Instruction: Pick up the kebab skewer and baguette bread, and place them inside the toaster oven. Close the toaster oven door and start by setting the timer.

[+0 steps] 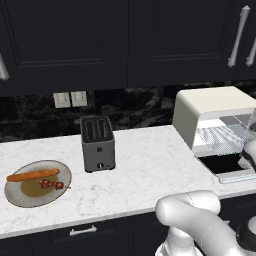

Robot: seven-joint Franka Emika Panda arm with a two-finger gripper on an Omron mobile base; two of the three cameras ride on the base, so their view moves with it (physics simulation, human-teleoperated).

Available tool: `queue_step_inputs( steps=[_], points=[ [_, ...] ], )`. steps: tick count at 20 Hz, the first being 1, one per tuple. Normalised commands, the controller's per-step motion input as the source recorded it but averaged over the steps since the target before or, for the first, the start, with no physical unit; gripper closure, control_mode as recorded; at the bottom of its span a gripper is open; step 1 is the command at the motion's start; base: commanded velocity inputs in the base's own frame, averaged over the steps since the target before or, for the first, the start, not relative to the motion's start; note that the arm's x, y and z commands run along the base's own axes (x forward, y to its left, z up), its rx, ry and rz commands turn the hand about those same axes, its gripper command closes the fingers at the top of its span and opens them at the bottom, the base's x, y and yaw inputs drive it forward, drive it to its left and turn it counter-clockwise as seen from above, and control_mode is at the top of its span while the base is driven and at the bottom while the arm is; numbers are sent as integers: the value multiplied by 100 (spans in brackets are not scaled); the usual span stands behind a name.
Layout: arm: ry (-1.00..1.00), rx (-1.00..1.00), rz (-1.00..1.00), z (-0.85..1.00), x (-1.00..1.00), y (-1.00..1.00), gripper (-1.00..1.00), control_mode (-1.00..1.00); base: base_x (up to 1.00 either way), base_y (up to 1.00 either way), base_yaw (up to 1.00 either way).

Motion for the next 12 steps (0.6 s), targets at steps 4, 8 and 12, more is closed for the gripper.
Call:
queue_step_inputs(
  steps=[4, 8, 12],
  points=[
    [17, 4, 0, 61, -65, 2, -100, -100, 0, 0, 0],
    [16, 2, 1, 70, -83, 51, -100, -100, 0, 0, 0],
    [7, 0, 0, 41, -72, 100, -100, -100, 0, 0, 0]
  ],
)
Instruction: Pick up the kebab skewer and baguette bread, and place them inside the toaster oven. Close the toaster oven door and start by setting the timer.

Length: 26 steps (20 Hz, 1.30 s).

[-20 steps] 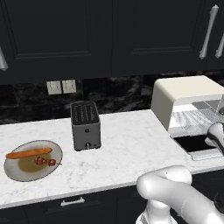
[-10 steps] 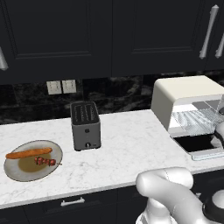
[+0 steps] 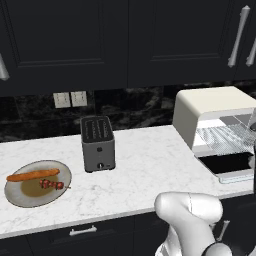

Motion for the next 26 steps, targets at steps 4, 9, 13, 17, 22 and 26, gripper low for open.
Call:
queue_step_inputs(
  steps=[4, 9, 13, 17, 22, 26],
  points=[
    [10, 3, 0, 36, -27, 100, -100, -100, 0, 0, 0],
    [5, 4, 0, 28, 0, 100, -100, -100, 0, 0, 0],
    [4, 0, 0, 16, 0, 100, -100, -100, 0, 0, 0],
    [10, 1, 0, 13, 3, 100, -100, -100, 0, 0, 0],
    [4, 0, 0, 3, 29, 100, -100, -100, 0, 0, 0],
    [4, 1, -3, -27, 67, 100, -100, -100, 0, 0, 0]
  ],
)
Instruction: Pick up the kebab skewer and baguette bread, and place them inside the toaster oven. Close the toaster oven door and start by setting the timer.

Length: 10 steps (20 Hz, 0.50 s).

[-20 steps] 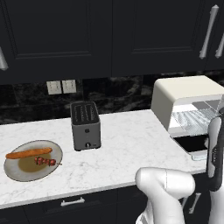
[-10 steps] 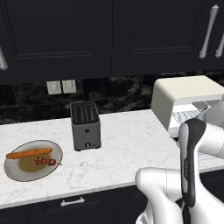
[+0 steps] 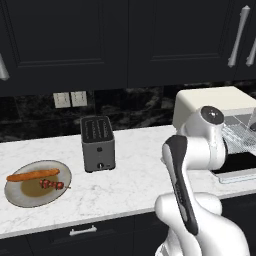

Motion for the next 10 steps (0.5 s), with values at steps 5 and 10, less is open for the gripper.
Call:
queue_step_inputs(
  steps=[5, 10],
  points=[
    [2, 11, -4, -26, 26, 100, -100, -100, 0, 0, 0],
    [-3, 6, -3, -22, -1, 100, -100, -100, 0, 0, 0]
  ],
)
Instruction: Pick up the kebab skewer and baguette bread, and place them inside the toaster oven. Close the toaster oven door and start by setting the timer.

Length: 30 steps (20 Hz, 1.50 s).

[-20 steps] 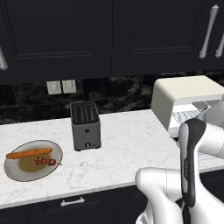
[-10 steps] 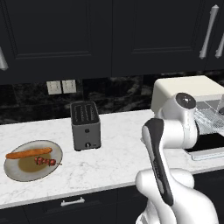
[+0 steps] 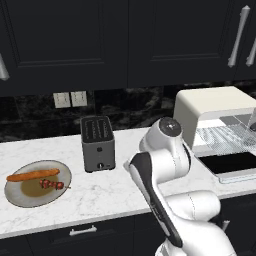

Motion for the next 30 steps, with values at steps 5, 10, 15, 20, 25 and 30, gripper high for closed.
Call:
queue_step_inputs(
  steps=[5, 10, 15, 20, 25, 30],
  points=[
    [3, 0, 2, -27, -7, 100, -100, -100, 0, 0, 0],
    [18, 5, 4, -30, 31, 100, -100, -100, 0, 0, 0],
    [23, 7, 18, -9, 21, 100, -100, -100, 0, 0, 0],
    [28, -1, 22, 0, 17, 100, -100, -100, 0, 0, 0],
    [14, -8, 10, -8, 56, 96, -100, -100, 0, 0, 0],
    [12, -20, 5, -16, 43, 45, -100, -100, 0, 0, 0]
  ],
)
